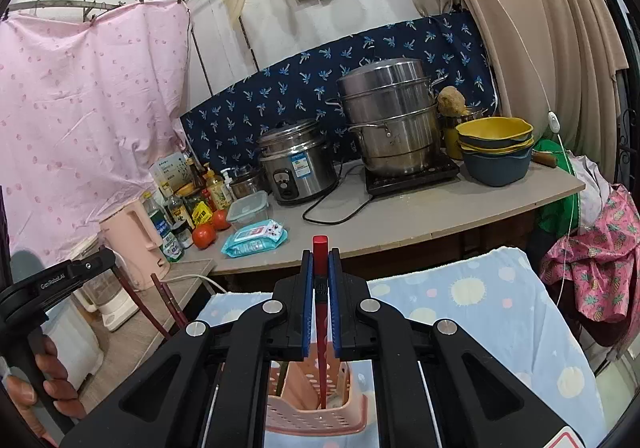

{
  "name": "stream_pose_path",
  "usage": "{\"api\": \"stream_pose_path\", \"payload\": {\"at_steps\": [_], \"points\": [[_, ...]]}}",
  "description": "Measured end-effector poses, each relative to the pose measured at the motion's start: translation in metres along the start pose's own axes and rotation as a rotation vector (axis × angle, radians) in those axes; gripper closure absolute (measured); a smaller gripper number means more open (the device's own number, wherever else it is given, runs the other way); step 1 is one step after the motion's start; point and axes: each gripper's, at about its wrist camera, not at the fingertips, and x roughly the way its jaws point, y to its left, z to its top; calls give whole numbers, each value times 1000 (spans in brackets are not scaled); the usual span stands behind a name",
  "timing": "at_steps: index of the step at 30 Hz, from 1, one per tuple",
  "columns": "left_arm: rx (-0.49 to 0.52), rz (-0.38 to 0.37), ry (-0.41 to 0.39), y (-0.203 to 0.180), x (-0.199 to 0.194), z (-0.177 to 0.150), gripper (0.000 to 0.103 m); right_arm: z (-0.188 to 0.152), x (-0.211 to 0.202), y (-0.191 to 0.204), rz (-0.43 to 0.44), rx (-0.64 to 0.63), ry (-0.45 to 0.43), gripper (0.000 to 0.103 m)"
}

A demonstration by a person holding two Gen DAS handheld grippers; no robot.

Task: Organize utensils
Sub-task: 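Insert both chopsticks into the pink basket and open both grippers, then move both grippers back down over the remaining utensils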

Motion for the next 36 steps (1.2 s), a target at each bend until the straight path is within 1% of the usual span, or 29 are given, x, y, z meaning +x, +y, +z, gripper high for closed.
{"api": "stream_pose_path", "payload": {"at_steps": [3, 4, 5, 6, 7, 8, 9, 14, 17, 19, 24, 29, 33, 36], "points": [[3, 8, -1, 1, -2, -2, 96, -5, 1, 1, -21, -22, 4, 95], [5, 9, -2, 2, -3, -2, 95, -5, -1, 1, -25, -24, -4, 92], [5, 16, -3, 2, -4, -2, 91, -5, -3, 0, -34, -24, -11, 85], [4, 20, -4, 3, -5, -3, 83, -5, -5, -1, -39, -22, -19, 82], [4, 28, -8, 4, -8, -4, 79, -4, -8, -2, -40, -17, -26, 77], [3, 34, -9, 4, -11, -5, 73, -3, -11, -4, -41, -11, -32, 76], [5, 36, -11, 5, -14, -6, 71, -3, -14, -5, -42, -6, -36, 76], [24, 56, -3, 7, -32, -19, 67, -6, -32, -7, -32, -4, -35, 75], [32, 55, 9, 10, -45, -32, 65, -17, -47, -7, -20, -12, -23, 74], [37, 49, 24, 13, -55, -43, 61, -29, -57, -5, -4, -26, 4, 74], [59, 56, 86, 20, -79, -83, 61, -69, -81, 3, 25, -83, 97, 71], [42, 63, 176, 35, -94, -133, 61, -129, -112, 9, 3, -141, 194, 70], [52, 88, 247, 43, -105, -178, 61, -171, -134, 7, -12, -142, 261, 70], [66, 115, 277, 46, -115, -206, 61, -199, -148, 5, -28, -139, 307, 70]]}}
